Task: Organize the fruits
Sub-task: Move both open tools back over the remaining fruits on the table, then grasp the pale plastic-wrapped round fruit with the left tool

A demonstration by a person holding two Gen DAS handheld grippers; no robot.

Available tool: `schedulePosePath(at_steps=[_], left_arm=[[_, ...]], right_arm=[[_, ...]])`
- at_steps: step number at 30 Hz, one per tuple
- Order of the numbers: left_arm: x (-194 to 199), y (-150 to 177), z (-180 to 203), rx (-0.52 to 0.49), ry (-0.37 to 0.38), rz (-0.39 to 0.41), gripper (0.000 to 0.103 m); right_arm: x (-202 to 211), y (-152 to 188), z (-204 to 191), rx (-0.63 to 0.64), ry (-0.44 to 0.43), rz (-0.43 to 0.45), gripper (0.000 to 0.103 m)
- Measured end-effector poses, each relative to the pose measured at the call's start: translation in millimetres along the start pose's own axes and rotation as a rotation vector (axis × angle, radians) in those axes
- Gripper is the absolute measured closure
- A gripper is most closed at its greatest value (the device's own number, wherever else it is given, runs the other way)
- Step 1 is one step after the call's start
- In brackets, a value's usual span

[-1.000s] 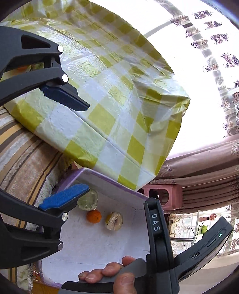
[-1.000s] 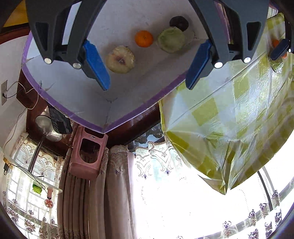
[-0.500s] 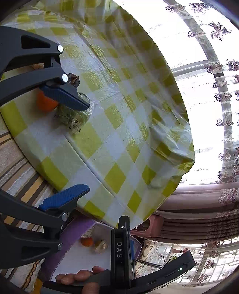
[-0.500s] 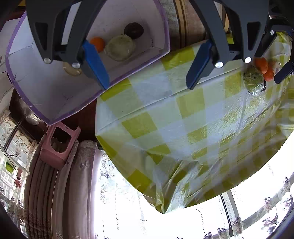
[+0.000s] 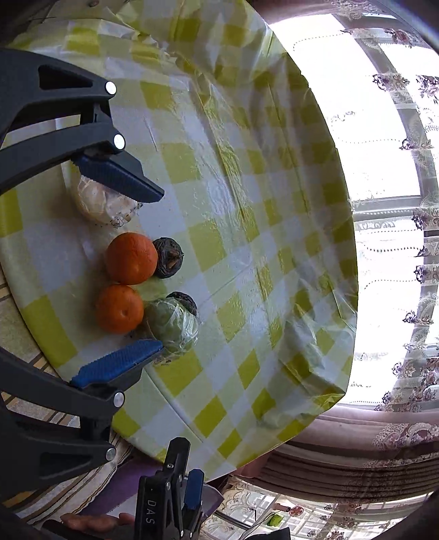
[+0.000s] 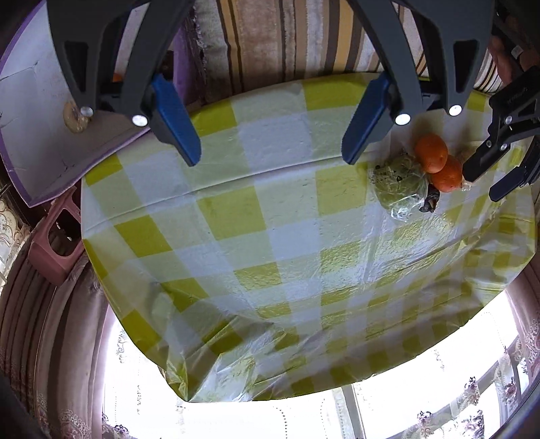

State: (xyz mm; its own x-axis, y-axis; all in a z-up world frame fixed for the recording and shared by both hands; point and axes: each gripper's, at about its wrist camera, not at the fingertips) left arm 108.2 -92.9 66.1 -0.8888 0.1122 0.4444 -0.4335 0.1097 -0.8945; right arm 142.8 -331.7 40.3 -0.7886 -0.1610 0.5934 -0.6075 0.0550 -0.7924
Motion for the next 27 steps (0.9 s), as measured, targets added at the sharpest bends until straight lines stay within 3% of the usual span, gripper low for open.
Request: schedulePosePath(at_steps=[7, 18, 27], left_arm=[[4, 9, -32, 0.039, -0.042, -0.007, 0.016], [-7, 29, -65, 0.103, 0.0, -0.083, 0.015], [-22, 43, -74, 0.122, 0.012, -0.14, 0.015]], right_arm=[[-6, 8, -36, 0.042, -0.065, -0.03, 0.017], [-14, 24, -89, 0.104, -0.165, -0.071, 0.017], [-21, 29, -122, 0.159, -0.195, -0.081, 0.017]])
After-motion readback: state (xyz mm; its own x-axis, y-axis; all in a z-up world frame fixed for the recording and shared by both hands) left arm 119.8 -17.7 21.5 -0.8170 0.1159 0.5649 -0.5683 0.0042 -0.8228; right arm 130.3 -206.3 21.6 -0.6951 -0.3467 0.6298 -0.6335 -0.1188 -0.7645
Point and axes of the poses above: each gripper's, at about its wrist camera, not at the fingertips, and x roughly against the way its jaws point, z to its right, y to its underside, and after that the axes turned 15 degrees about z, right-handed
